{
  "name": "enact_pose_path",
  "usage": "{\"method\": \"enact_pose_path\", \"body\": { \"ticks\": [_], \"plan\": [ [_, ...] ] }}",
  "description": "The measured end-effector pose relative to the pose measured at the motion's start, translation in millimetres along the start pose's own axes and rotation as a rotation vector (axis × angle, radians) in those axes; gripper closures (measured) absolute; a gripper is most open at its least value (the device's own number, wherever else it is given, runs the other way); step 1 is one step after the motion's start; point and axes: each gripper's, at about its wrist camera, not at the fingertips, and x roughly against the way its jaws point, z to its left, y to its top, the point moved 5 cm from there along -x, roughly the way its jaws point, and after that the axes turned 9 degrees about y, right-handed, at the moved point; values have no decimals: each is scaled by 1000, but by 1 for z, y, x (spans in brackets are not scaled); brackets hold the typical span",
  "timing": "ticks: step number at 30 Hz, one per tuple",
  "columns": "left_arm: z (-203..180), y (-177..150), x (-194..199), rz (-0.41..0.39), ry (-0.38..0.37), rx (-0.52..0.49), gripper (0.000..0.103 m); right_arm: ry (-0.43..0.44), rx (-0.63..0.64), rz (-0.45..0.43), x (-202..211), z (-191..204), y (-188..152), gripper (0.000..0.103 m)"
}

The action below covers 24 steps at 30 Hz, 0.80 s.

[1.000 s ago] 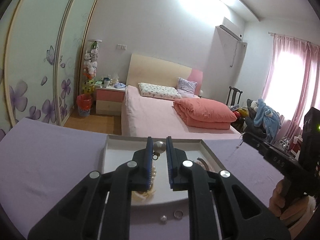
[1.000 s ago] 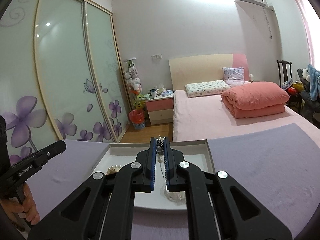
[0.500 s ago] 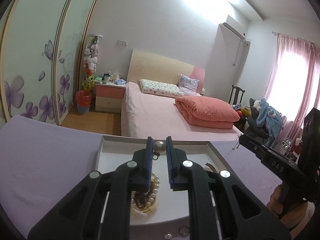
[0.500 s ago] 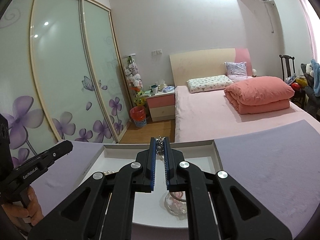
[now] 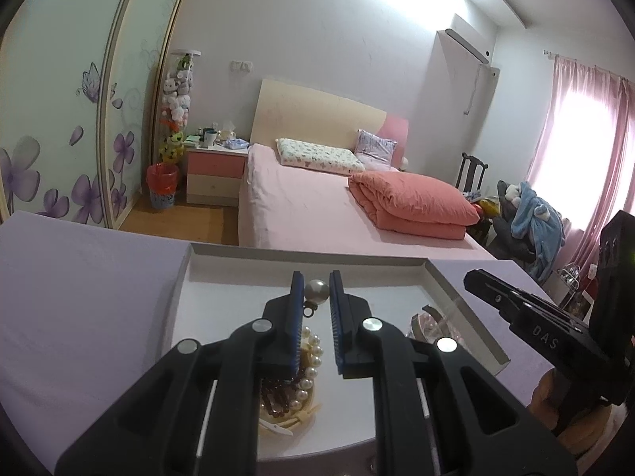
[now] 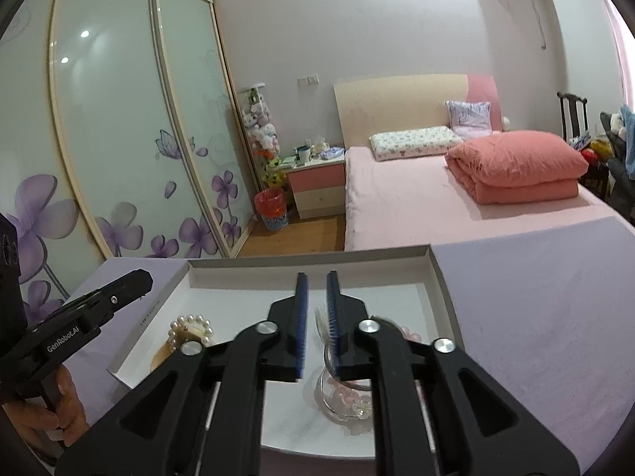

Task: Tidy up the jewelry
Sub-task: 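Lower both earrings into the tray and open both tools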

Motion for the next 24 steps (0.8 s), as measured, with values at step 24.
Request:
{"method": "enact_pose_path", "body": {
  "ticks": [24],
  "plan": [
    [8, -13, -23, 53, 10, 11, 87, 2, -8, 3, -2, -4, -1, 64]
  ]
}}
